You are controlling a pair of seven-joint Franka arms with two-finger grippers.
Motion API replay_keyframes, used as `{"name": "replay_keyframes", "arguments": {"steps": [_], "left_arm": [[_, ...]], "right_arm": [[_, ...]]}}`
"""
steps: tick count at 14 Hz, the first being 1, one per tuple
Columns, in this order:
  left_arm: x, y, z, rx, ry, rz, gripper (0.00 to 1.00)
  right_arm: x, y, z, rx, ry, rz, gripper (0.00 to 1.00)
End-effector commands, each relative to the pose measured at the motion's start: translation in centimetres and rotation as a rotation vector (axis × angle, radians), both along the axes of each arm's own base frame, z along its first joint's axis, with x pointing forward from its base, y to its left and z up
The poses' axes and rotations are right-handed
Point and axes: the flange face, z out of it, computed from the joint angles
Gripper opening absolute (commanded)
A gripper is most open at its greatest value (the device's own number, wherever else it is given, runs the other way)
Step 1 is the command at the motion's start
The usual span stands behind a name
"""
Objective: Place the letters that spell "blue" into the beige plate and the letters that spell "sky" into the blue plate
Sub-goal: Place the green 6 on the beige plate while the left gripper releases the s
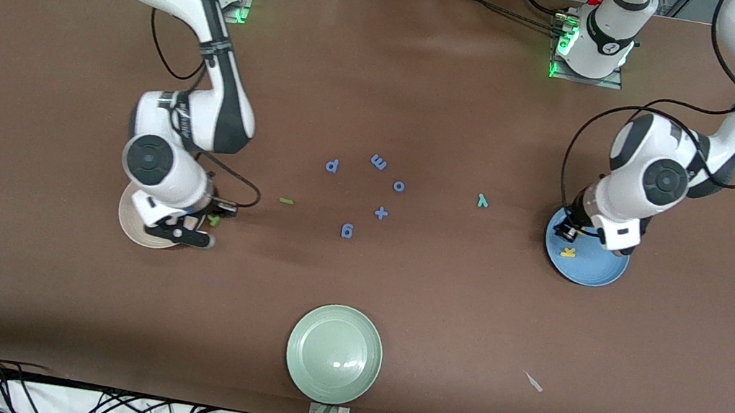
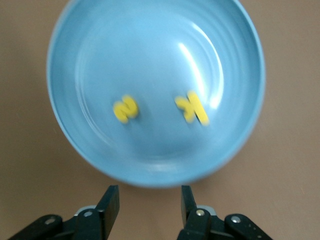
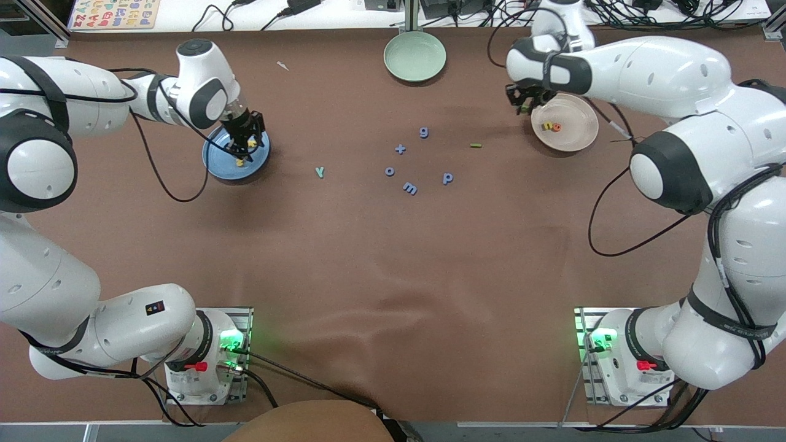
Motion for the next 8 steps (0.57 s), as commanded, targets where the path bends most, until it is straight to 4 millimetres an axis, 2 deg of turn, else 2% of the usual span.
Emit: {"name": "replay_keyframes", "arguments": {"steps": [1, 3, 5, 6, 8], "left_arm": [[-0.2, -4.4, 0.5, -0.013, -0.047, -0.05, 0.58], [-1.1, -7.9, 0.2, -0.028, -0.062, -0.116, 0.58], [-2.0, -10.6, 0.1, -0.034, -0.097, -0.204, 0.56], [-2.5, -11.7, -0.6, -0.011, -0.102, -0.279, 0.55], [-2.8, -11.9, -2.0, 0.023, -0.104, -0.367, 0.55]], "right_arm": [[-2.2, -2.1, -0.8, 0.004, 0.032, 0.036, 0.09], [-4.0, -3.6, -2.7, 0.009, 0.004, 0.016, 0.1], [-5.2, -4.3, -3.3, 0.015, -0.01, 0.007, 0.12], [-5.2, -4.3, -3.2, 0.015, -0.012, 0.008, 0.2], [-5.0, -4.2, -3.1, 0.017, -0.014, 0.013, 0.5]]}}
